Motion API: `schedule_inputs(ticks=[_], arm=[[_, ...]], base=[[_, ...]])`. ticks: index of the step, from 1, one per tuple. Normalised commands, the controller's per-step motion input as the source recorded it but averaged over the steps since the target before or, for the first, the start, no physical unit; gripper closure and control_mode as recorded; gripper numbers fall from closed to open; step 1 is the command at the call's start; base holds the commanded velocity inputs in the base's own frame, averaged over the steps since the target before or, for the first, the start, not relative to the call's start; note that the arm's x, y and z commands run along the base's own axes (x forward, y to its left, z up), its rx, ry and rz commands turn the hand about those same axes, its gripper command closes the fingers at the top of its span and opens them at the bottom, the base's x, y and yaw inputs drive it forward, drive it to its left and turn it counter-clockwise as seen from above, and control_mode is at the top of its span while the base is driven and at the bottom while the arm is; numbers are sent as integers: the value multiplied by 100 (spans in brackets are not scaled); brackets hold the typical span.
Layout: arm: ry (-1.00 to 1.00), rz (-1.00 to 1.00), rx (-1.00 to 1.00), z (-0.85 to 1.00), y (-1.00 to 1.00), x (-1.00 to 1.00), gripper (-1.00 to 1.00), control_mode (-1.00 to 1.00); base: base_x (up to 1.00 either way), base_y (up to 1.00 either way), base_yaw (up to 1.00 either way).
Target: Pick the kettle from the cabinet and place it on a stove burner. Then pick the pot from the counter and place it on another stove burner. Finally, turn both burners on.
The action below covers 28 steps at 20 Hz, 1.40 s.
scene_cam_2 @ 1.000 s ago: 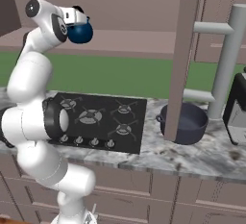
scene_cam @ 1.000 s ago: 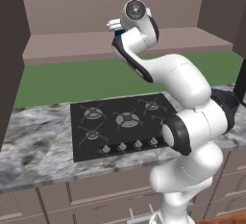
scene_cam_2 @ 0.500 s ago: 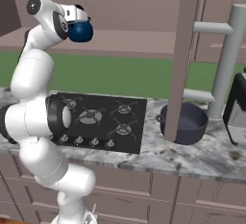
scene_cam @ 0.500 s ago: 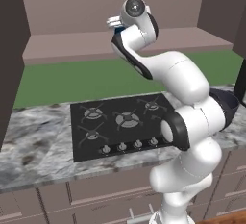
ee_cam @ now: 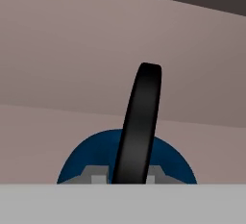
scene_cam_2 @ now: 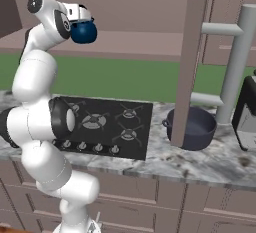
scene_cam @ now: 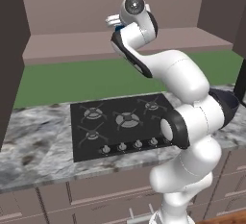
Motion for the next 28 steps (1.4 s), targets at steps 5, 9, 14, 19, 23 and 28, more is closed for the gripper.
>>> schedule_inputs(ticks=[5,9,14,19,23,28], arm=[[0,0,0,0,0,0,100,-100],[0,0,0,0,0,0,100,-100],[-3,0,0,0,0,-10,100,-100],[-5,-2,0,0,0,-32,100,-100],[-3,-6,0,0,7,-45,100,-100],[-3,-5,0,0,17,-51,100,-100]], base=[[0,0,0],[0,0,0],[0,0,0],[0,0,0],[0,0,0],[0,0,0]])
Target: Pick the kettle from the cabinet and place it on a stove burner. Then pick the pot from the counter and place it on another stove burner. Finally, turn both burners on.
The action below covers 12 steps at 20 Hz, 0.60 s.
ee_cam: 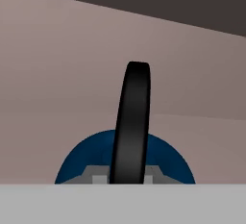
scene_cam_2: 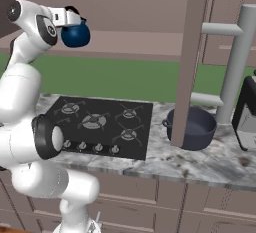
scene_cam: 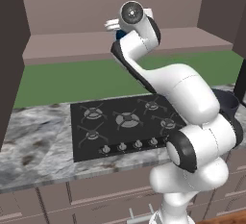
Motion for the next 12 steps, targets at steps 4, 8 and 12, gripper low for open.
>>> schedule_inputs(ticks=[4,8,12], arm=[[-5,-3,0,0,24,-51,100,-100],[-5,-4,0,0,25,-49,100,-100],[-5,-3,0,0,22,-51,100,-100]], base=[[0,0,0],[0,0,0],[0,0,0]])
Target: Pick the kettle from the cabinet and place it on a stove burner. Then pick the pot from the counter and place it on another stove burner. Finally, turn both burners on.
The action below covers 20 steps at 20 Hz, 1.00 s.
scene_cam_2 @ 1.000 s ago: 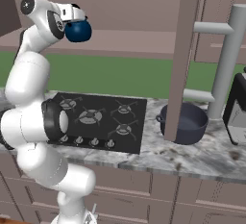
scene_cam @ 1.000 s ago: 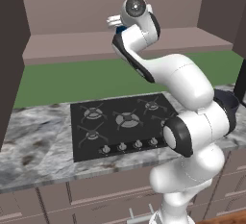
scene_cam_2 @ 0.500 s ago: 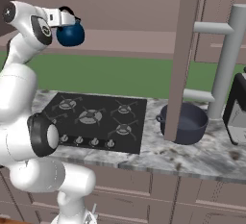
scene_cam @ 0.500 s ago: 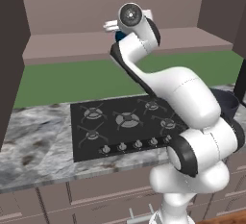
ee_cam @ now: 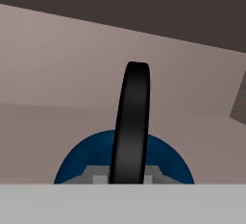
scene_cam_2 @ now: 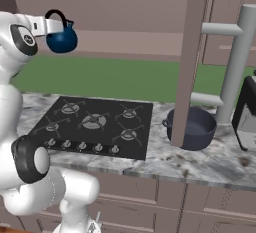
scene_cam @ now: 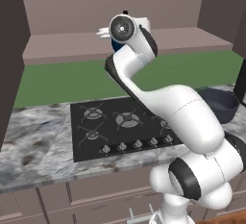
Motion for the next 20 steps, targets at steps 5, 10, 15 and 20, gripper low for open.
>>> schedule_inputs(ticks=[5,10,15,20], arm=[[-4,-2,0,0,17,-53,100,-100],[-3,-1,0,-2,13,-49,100,-100],[-2,0,0,-12,1,-44,100,-100],[-5,0,0,-18,0,-46,100,-100]], base=[[0,0,0],[0,0,0],[0,0,0],[0,0,0]])
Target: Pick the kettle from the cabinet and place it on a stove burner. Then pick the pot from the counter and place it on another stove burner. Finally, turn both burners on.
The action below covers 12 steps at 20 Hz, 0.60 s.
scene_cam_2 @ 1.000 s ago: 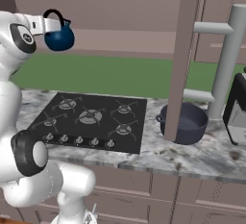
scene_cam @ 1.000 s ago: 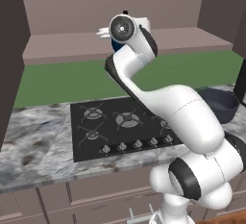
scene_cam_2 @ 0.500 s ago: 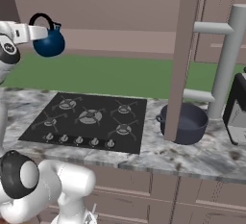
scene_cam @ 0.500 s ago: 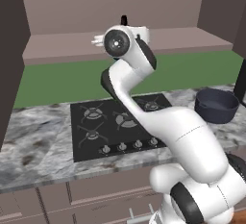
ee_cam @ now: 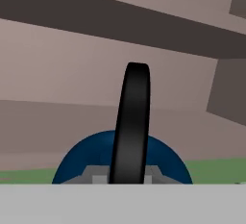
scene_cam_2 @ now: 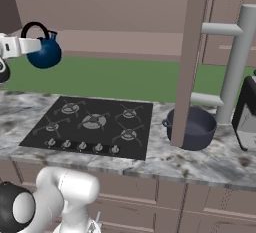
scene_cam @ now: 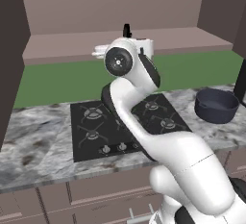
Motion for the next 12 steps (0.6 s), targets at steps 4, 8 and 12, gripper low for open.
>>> schedule_inputs(ticks=[4,8,12], arm=[[-3,0,0,-14,0,-36,100,-100],[0,0,0,-14,0,-3,100,-100],[-1,0,0,-19,0,-1,100,-100]], base=[[0,0,0],[0,0,0],[0,0,0]])
